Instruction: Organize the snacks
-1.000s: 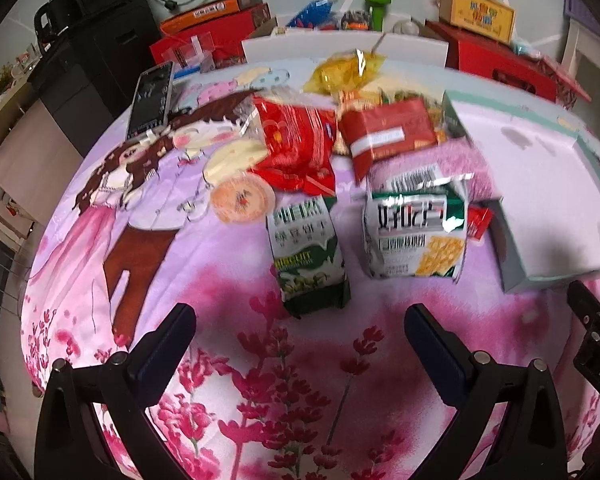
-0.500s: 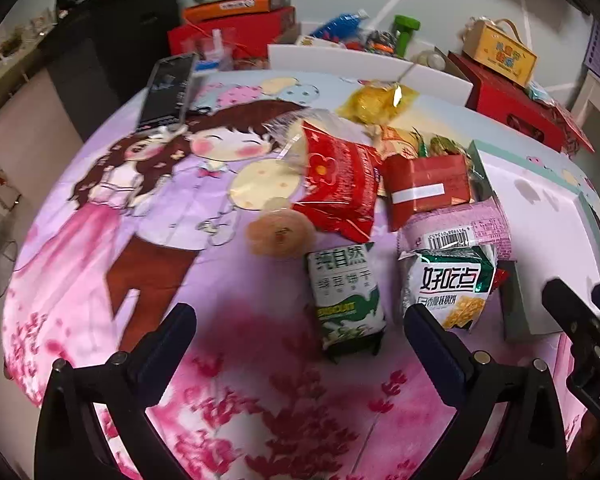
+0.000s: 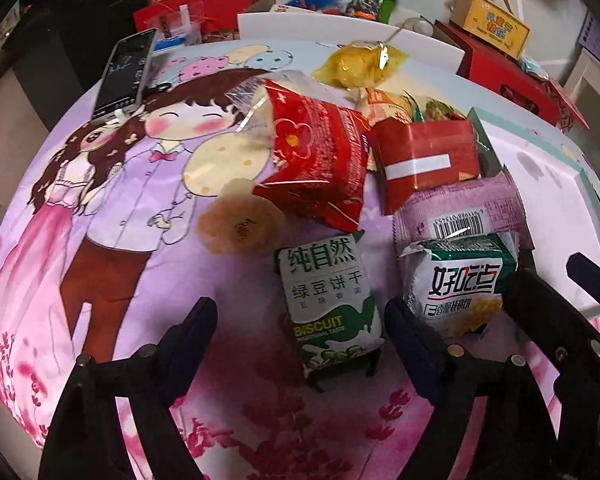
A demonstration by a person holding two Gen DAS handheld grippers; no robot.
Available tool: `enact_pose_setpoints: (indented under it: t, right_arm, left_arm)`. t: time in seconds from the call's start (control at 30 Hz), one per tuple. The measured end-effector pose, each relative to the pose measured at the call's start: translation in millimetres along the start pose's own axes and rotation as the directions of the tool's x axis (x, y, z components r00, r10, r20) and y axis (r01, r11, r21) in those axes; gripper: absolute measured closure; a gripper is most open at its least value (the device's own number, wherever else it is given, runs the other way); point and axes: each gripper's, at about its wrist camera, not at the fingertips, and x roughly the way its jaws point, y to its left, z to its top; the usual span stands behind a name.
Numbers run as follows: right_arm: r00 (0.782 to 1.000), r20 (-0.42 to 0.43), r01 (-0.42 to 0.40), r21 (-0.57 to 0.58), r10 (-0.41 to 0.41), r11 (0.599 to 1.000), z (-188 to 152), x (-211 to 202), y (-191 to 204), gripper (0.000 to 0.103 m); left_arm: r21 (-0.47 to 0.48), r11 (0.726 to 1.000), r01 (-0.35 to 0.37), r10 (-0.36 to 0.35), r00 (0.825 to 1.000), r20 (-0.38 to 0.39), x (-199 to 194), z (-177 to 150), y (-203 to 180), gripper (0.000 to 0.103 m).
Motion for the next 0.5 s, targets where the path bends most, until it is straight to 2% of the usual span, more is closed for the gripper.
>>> enact_pose_setpoints:
  t: [0.07,0.17,0.33,0.5]
  right_arm:
    - [1.000,-0.006,-0.015,-0.005,0.015,1.000,0.2,1.0,2.0,0.005]
    - [0.999,-0.010,-0.035,-0.013,0.035,0.999,1.3,2.4,5.9,0.006]
    - [0.997,-0.030,-0.068,-0.013,0.068,0.998,2.1,7.7,10.4,0.008]
    - [0.994,-0.062,-0.086,-0.017,0.085,0.996,1.3,15.9,14.1,0.015]
  left_arm:
    - [0.004,1.000,0.007,-0.007,1.000,-0.008,3.0,0.3,1.0,0.031]
    - [-0.006,1.000,0.016,-0.016,1.000,-0.014,5.7,0.4,4.1,0.033]
    - [-0.027,0.999,0.041,-0.041,0.999,-0.010,4.2,0.1,13.7,0.043]
    - [-0.030,0.999,0.041,-0.041,0.999,-0.005,3.8,-1.7,18.2,0.061]
